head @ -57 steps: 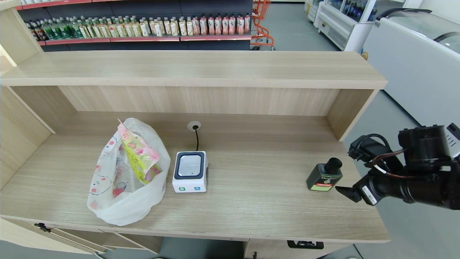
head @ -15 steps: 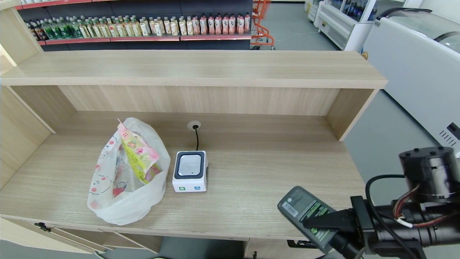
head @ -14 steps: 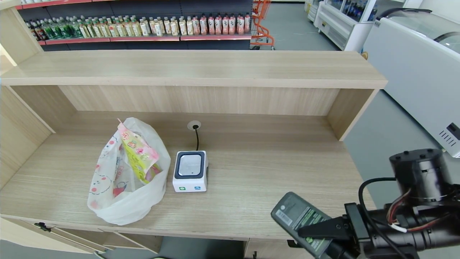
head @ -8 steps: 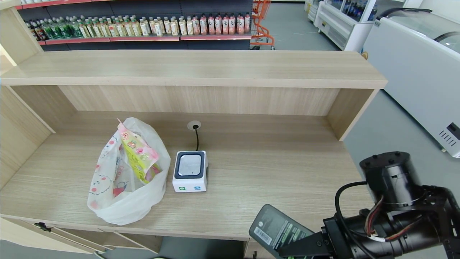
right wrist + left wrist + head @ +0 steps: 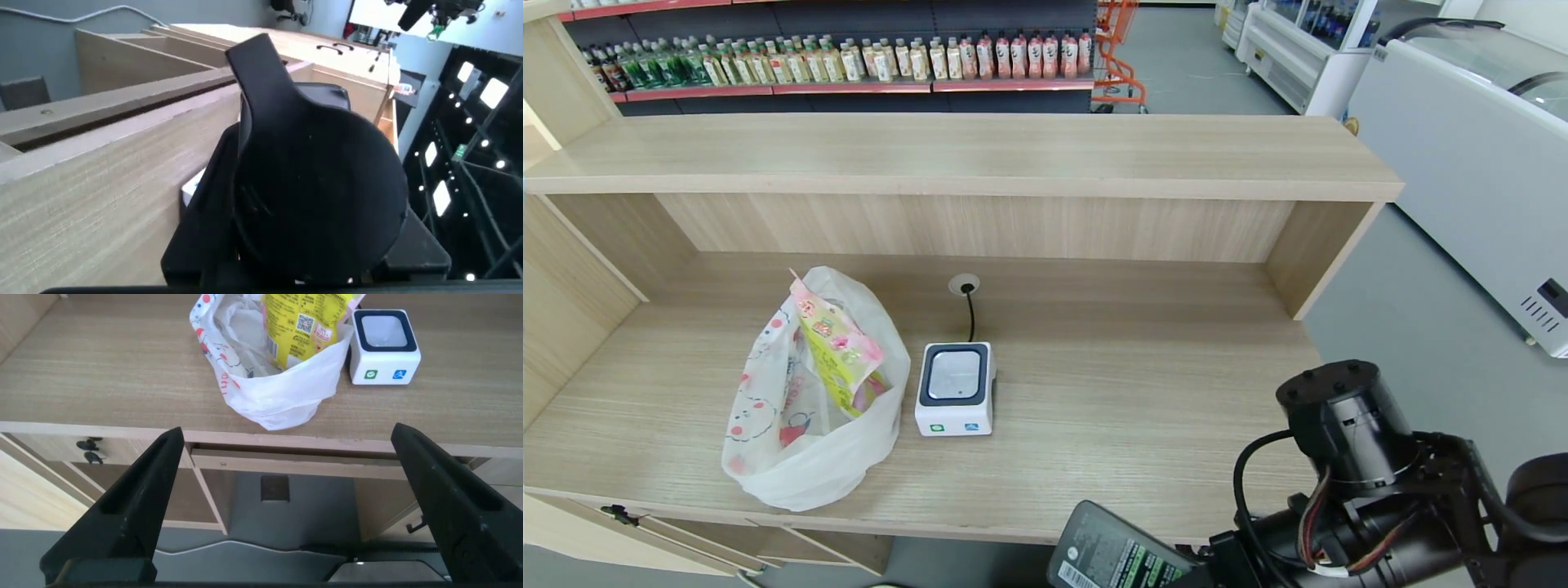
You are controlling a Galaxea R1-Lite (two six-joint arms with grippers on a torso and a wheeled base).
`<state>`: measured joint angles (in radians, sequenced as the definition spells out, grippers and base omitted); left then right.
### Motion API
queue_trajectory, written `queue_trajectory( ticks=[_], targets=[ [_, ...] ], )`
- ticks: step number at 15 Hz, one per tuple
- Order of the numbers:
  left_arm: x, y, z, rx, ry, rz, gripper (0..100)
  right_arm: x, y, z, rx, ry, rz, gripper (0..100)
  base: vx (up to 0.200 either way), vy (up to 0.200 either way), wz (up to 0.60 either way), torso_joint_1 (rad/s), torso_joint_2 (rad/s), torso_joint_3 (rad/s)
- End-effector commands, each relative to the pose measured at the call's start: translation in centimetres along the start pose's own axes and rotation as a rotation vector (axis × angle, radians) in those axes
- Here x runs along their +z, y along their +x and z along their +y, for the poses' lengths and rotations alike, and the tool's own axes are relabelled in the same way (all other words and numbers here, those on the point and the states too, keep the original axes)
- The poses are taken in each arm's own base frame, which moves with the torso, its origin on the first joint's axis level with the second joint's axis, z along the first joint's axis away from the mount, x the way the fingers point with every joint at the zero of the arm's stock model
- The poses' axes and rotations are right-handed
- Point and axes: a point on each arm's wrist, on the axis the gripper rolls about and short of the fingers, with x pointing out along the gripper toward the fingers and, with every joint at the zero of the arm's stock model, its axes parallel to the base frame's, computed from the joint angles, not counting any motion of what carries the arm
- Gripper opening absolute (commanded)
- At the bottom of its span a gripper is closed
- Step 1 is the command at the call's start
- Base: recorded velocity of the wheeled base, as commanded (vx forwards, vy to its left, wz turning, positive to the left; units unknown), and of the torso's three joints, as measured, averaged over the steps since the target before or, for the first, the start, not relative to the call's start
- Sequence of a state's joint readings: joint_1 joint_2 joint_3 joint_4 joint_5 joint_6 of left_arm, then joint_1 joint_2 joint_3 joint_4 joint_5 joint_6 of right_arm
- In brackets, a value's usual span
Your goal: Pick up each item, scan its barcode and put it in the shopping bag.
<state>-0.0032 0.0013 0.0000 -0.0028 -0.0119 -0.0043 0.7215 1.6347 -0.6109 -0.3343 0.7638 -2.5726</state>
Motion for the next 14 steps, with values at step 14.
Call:
queue_trajectory(
  ticks=[14],
  targets=[
    [0.0, 0.0, 0.0, 0.000, 0.000, 0.000, 100, -1.5, 0.3, -1.4, -0.139, -0.288, 0.093, 0, 0.000, 0.000, 0.00, 0.000, 0.00, 0.000]
  ],
)
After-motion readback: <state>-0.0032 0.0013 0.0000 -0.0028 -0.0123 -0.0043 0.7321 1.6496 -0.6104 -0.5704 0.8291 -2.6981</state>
